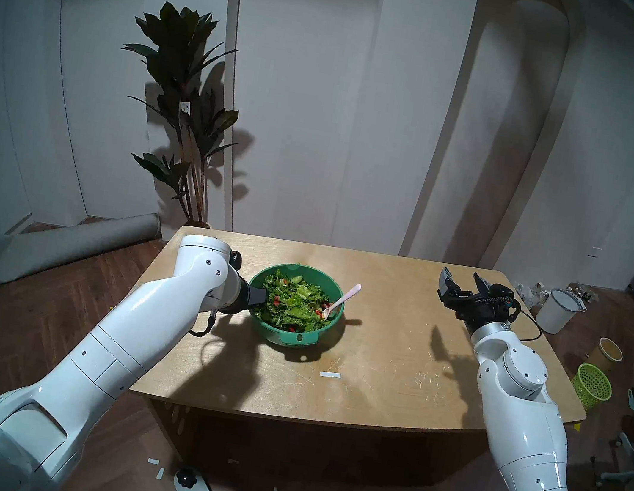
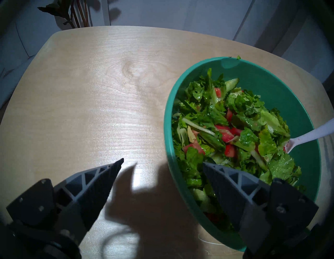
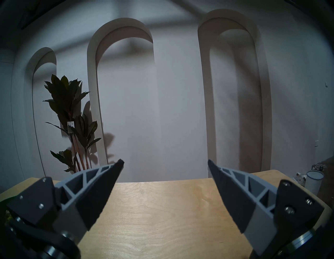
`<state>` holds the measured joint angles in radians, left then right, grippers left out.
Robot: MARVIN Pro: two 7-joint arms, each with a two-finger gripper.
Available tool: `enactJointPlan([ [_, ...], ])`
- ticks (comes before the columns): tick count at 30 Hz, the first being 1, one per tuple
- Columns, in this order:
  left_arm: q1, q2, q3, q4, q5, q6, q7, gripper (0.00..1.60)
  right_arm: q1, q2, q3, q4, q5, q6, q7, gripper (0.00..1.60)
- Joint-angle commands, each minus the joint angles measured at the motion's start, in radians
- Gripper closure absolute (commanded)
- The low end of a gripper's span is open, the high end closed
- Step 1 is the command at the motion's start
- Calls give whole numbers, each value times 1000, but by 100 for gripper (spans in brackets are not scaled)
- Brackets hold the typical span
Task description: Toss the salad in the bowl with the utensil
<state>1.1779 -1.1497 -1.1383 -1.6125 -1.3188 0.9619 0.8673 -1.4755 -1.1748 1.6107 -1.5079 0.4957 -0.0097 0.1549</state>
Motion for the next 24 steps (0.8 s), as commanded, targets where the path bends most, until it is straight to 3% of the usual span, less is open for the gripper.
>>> enactJointPlan([
  [1,-33,-8,-5,-7,4,-2,112,33,15,5,4,-14,-4,-15,3,0],
  [7,-35,-9,-2,-3,11,-2,104,45,18,3,4,-8,-5,-21,-3,0],
  [11,-36,-10,1,1,17,-2,100,80,20,2,4,-6,-5,-23,-7,0],
  [15,-38,-13,4,8,19,-2,101,90,23,1,4,-4,-5,-24,-10,0],
  [20,-39,-17,6,13,19,-2,103,91,26,0,2,0,-6,-26,-13,0],
  [22,-40,-18,5,14,20,-2,103,104,28,0,1,0,-7,-26,-15,0],
  [24,-40,-20,3,17,20,-2,99,143,30,-1,0,1,-8,-25,-17,0],
])
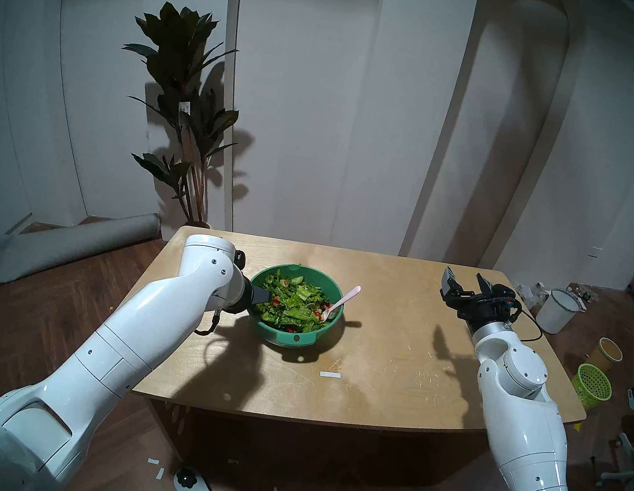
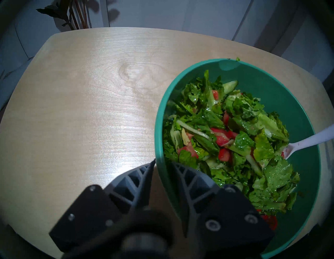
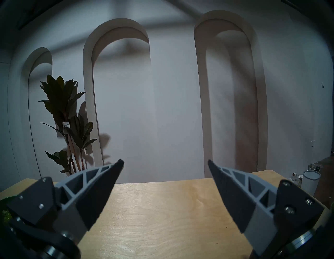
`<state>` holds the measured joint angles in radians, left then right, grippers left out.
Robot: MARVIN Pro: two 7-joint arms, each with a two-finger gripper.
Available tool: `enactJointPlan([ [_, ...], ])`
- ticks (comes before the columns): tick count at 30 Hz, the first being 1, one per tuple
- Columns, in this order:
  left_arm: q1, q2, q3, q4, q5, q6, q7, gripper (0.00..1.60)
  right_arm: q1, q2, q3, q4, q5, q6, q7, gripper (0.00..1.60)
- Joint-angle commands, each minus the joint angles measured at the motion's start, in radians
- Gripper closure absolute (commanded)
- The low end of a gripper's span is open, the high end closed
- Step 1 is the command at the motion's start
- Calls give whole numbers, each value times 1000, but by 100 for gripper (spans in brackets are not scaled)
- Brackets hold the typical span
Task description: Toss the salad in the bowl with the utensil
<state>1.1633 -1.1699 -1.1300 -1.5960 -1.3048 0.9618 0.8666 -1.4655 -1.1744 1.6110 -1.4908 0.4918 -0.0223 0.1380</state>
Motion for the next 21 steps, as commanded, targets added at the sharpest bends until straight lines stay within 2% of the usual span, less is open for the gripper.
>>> enactJointPlan([
  [1,-26,-1,-5,1,2,-2,109,149,21,-2,-1,-15,-4,-13,-2,0],
  [2,-25,-3,-8,2,5,-2,103,160,22,-2,-2,-15,-5,-13,-3,0],
  [9,-23,-11,-18,5,12,-2,110,160,35,-3,-10,-18,8,1,11,0],
  [13,-24,-13,-17,4,12,-2,121,160,40,5,-12,-46,22,19,30,0],
  [16,-23,-9,-16,5,22,-2,99,160,45,9,-7,-85,37,33,43,0],
  [21,-22,-10,-17,5,27,-2,95,160,53,24,-1,-132,59,84,59,0],
])
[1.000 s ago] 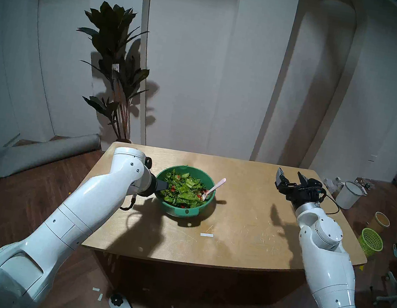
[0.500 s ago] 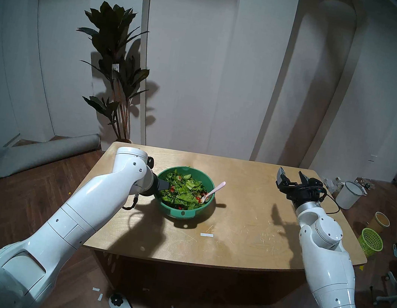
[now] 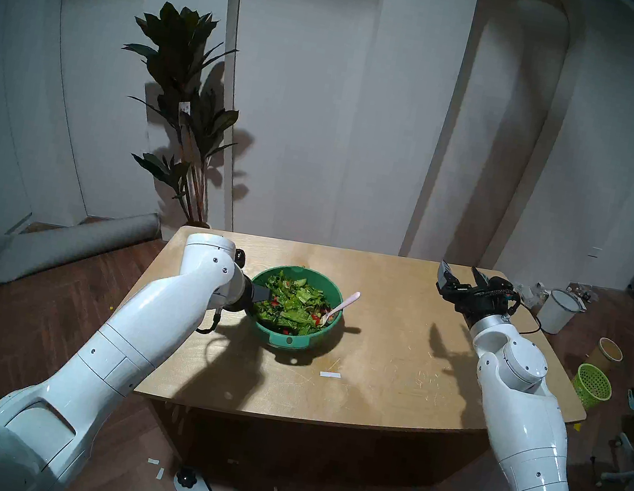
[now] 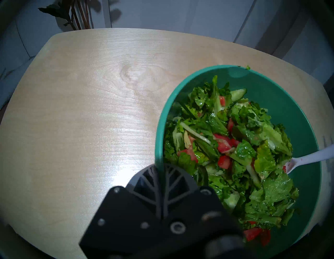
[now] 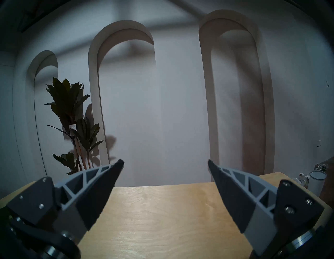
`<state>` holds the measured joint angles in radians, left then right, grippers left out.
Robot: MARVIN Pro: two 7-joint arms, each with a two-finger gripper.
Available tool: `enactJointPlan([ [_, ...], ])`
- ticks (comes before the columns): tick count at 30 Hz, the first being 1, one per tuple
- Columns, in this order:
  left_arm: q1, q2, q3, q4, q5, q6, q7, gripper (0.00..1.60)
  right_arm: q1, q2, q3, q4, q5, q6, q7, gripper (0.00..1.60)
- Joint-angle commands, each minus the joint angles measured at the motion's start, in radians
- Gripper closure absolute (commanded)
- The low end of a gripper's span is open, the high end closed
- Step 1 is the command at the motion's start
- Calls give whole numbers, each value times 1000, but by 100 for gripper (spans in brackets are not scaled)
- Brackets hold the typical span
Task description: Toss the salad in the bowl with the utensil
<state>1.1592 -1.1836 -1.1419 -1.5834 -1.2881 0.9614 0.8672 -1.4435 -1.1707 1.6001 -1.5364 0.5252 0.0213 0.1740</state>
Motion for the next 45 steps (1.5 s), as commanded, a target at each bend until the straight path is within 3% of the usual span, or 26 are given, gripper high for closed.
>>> enactJointPlan([
  [1,-18,3,-6,-7,10,-1,97,160,34,21,11,-95,33,54,27,0],
  [4,-17,2,-7,-7,12,-1,96,160,38,37,6,-121,34,95,34,0],
  [10,-17,4,-6,-7,17,-1,86,160,49,27,7,-199,101,240,30,0],
  [16,-16,7,-4,-6,21,-1,74,160,65,9,-12,-253,149,340,0,0],
  [29,-15,10,-2,-7,29,-1,60,160,103,-59,-158,-367,112,637,-279,0],
  [35,-16,8,-3,-7,27,-1,70,160,98,-122,-167,-393,109,731,-366,0],
  [36,-16,7,-4,-7,27,-1,73,160,95,-158,-165,-407,116,783,-414,0],
  [39,-16,5,-5,-8,25,-1,81,160,88,-197,-168,-423,124,830,-471,0],
  [45,-16,2,-7,-8,22,-1,90,160,66,-250,-194,-429,161,853,-563,0],
])
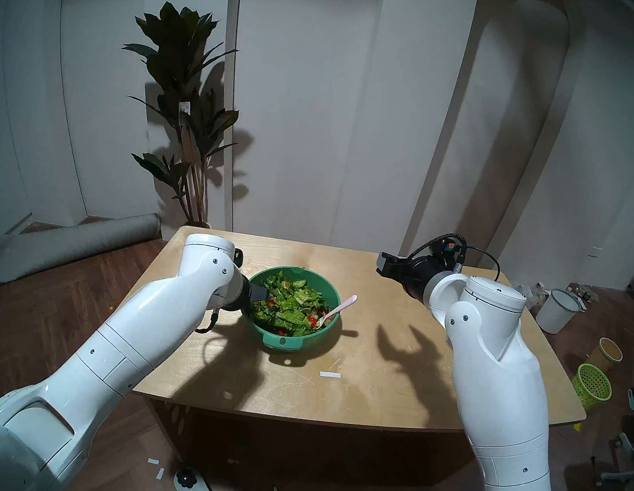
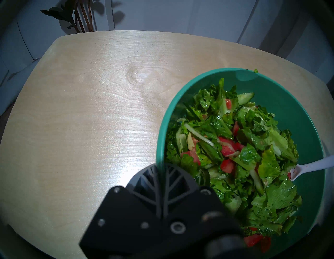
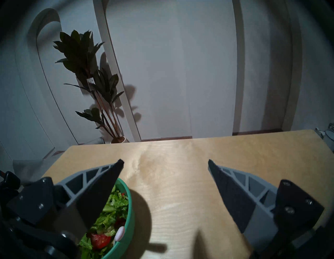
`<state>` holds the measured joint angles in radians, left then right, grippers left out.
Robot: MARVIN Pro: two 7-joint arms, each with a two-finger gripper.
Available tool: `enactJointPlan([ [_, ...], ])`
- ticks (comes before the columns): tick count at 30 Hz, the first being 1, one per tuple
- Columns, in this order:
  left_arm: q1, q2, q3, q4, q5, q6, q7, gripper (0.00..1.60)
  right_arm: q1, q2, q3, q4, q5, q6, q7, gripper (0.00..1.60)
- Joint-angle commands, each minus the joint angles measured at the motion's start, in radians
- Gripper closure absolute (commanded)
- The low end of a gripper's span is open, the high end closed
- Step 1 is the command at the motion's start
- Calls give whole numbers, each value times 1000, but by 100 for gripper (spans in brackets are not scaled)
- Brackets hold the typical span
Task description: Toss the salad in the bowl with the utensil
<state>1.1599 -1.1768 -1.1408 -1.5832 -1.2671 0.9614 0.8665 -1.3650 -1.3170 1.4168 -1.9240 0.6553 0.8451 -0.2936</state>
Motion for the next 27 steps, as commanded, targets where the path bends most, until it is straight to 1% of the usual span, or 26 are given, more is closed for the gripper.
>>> enactJointPlan([
  [1,-17,-5,-9,-8,1,-2,91,160,-26,-111,-31,-40,47,12,-119,0],
  [2,-17,-6,-9,-8,0,-2,94,160,-31,-128,-34,-40,54,15,-146,0],
  [3,-17,-7,-10,-8,0,-2,95,160,-33,-133,-40,-39,60,11,-159,0],
  [4,-17,-8,-10,-9,-3,-2,101,160,-49,-178,-34,-37,58,-4,-186,0],
  [5,-16,-6,-10,-8,4,-2,86,160,-51,-147,-53,-36,87,-35,-198,0],
  [6,-17,-10,-10,-9,-6,-2,108,160,-59,-183,-42,-36,69,-36,-209,0],
  [8,-16,-9,-11,-9,-2,-2,101,160,-58,-183,-47,-32,75,-40,-223,0],
  [10,-17,-11,-11,-9,-7,-2,111,160,-64,-206,-48,-24,62,-66,-237,0],
  [11,-16,-10,-12,-8,-1,-2,99,160,-67,-207,-52,-20,62,-86,-238,0],
  [13,-16,-12,-12,-9,-6,-2,110,160,-63,-212,-65,5,58,-111,-251,0],
  [18,-16,-12,-13,-8,-1,-2,104,160,-54,-224,-73,33,67,-114,-269,0],
  [19,-16,-12,-13,-8,-2,-2,105,160,-50,-240,-71,43,80,-100,-283,0],
  [20,-16,-12,-13,-8,-2,-2,105,160,-50,-240,-71,43,80,-100,-283,0],
  [22,-16,-13,-14,-9,-6,-2,113,160,-49,-238,-82,51,76,-118,-284,0],
  [27,-15,-13,-14,-8,0,-2,104,160,-36,-240,-101,73,70,-129,-292,0],
])
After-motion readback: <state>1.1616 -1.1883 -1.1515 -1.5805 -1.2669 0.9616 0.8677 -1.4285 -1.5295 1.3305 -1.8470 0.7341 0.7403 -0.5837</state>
